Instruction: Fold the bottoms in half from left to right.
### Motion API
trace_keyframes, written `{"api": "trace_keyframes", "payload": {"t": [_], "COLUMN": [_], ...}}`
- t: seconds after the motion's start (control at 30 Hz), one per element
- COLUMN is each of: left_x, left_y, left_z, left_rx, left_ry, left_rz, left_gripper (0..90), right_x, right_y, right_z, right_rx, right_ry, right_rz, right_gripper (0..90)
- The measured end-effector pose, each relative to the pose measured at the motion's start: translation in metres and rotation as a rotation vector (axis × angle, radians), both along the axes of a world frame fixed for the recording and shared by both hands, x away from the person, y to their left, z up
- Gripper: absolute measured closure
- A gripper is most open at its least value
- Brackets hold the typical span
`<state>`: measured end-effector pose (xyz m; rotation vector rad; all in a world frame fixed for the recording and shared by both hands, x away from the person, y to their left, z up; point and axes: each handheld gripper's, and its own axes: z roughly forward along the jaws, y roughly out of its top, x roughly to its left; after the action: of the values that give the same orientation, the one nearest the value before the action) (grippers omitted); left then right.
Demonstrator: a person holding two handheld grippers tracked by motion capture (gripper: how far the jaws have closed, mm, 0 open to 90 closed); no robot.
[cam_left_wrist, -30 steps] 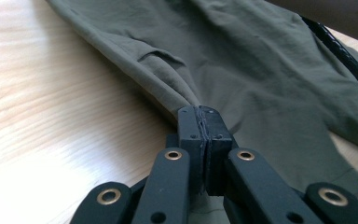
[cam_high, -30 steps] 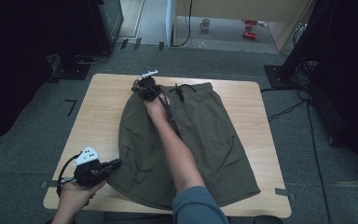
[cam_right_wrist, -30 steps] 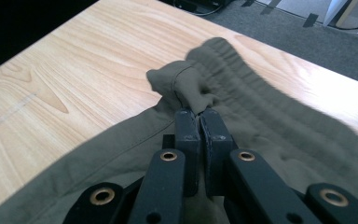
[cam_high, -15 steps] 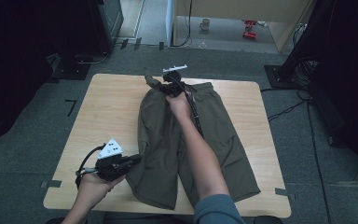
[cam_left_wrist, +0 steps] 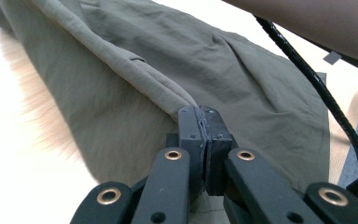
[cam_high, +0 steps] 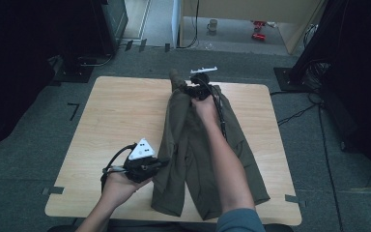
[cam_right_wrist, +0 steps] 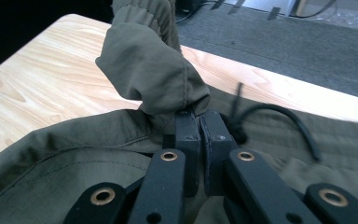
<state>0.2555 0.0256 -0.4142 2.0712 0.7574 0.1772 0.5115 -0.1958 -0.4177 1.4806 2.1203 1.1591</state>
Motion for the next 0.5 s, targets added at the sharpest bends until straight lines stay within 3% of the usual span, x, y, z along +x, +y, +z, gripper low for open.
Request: {"api": "trace_keyframes", "payload": {"t": [0.13, 0.33, 0.43, 0.5], "left_x": [0.006, 0.012, 0.013, 0.014], "left_y": [-0.018, -0.045, -0.061, -0.071], "left_z": [-0.01, -0.023, -0.031, -0.037], "left_rx": [0.014, -0.005, 0.007, 0.017], "left_ry": [0.021, 0.045, 0.045, 0.05], "left_rz": [-0.025, -0.066, -0.088, -0.103], "left_gripper": [90.0, 89.9, 89.7, 89.5], "right_x": [-0.004, -0.007, -0.007, -0.007], "right_y": [-0.015, -0.039, -0.047, -0.052], "right_z": [-0.008, -0.023, -0.03, -0.035], "right_rx": [-0.002, -0.01, -0.013, -0.016], "right_ry": [-0.002, 0.017, 0.042, 0.034], "right_rz": [-0.031, -0.071, -0.085, -0.091], "right_gripper": [87.2, 87.1, 87.0, 87.0]}}
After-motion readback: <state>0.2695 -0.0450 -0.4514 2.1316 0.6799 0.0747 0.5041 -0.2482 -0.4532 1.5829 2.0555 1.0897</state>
